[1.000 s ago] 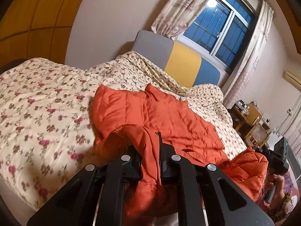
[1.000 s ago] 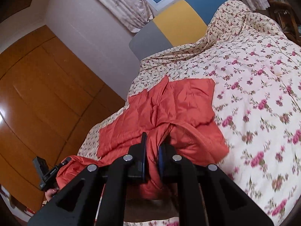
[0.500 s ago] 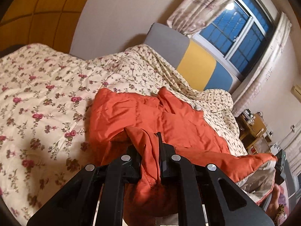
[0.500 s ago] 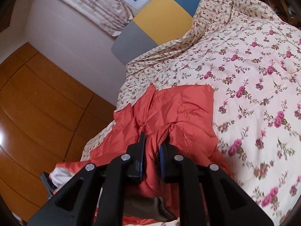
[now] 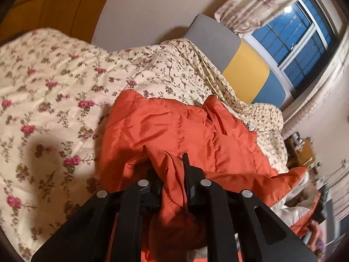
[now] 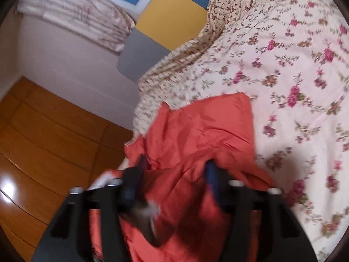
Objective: Fold large clothes
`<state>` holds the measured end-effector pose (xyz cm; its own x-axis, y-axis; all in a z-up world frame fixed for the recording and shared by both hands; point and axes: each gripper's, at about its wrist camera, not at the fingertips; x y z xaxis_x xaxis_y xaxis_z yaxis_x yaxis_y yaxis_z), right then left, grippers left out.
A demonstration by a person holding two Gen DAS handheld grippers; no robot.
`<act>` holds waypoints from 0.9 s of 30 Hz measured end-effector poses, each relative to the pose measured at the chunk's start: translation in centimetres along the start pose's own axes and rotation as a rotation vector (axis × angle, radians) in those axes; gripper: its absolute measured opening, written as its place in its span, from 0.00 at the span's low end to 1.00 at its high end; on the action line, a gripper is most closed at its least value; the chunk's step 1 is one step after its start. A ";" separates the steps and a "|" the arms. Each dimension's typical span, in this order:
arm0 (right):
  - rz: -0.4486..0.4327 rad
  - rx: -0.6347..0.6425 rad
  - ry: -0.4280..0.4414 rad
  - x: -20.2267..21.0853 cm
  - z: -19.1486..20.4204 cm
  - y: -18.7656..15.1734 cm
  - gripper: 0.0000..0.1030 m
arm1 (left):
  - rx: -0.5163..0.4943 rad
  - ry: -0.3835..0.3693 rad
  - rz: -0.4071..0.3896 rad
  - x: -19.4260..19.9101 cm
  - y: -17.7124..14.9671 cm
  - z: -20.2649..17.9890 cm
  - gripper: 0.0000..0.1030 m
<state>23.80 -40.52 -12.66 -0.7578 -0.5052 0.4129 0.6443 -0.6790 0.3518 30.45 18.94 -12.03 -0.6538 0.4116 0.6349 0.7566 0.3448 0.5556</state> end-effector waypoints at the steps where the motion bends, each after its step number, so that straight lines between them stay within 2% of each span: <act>1: -0.027 -0.013 0.018 0.1 -0.1 0.1 0.74 | 0.023 -0.016 0.002 -0.1 0.1 0.2 0.21; 2: -0.043 -0.016 0.022 0.2 0.0 0.2 0.78 | 0.058 -0.046 0.002 -0.1 0.3 0.6 0.24; 4: -0.068 0.002 0.028 0.2 0.3 0.5 0.84 | 0.104 -0.106 -0.021 0.2 0.4 1.2 0.46; 5: -0.080 0.019 0.020 0.3 0.5 0.6 0.85 | 0.124 -0.141 -0.046 0.7 0.4 1.5 0.52; 6: -0.089 0.038 0.009 0.4 0.8 0.7 0.86 | 0.137 -0.159 -0.075 1.1 0.4 1.6 0.65; 7: -0.098 0.062 -0.006 0.4 1.1 0.8 0.87 | 0.146 -0.159 -0.112 1.6 0.5 1.7 0.78; 9: -0.100 0.097 -0.039 0.4 1.7 1.0 0.88 | 0.156 -0.130 -0.200 3.1 0.5 2.0 0.89; 14: -0.124 0.185 -0.093 1.5 2.2 0.7 0.95 | 0.183 -0.112 -0.267 5.4 0.3 3.4 0.91; 16: -0.127 0.206 -0.109 2.4 1.6 0.1 0.97 | 0.151 -0.084 -0.327 7.0 -0.9 4.2 0.95; 19: -0.098 0.228 -0.141 3.4 0.2 -0.8 0.98 | 0.090 -0.038 -0.358 8.4 -3.2 5.4 0.97; 21: -0.057 0.234 -0.175 3.2 -0.9 -1.2 0.98 | 0.033 -0.028 -0.312 8.4 -4.6 5.8 0.97; 24: 0.058 0.212 -0.185 1.5 -2.6 -1.6 0.98 | -0.095 -0.036 -0.173 6.6 -6.4 4.8 0.97; 26: 0.139 0.186 -0.140 -0.3 -3.4 -1.9 0.98 | -0.152 -0.042 -0.088 4.7 -6.6 3.6 0.97; 27: 0.164 0.183 -0.109 -1.1 -3.6 -2.0 0.97 | -0.166 -0.027 -0.071 3.9 -6.5 3.2 0.97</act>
<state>22.92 -40.54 -16.87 -0.6327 -0.5331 0.5617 0.7728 -0.4805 0.4146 23.05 21.00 -14.91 -0.7030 0.4147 0.5777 0.6953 0.2303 0.6808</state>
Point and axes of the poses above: each gripper's, at about its wrist camera, not at the fingertips, and x roughly against the way its jaws point, z to its left, y to its top, and after that the axes turned 2 degrees about z, right-handed
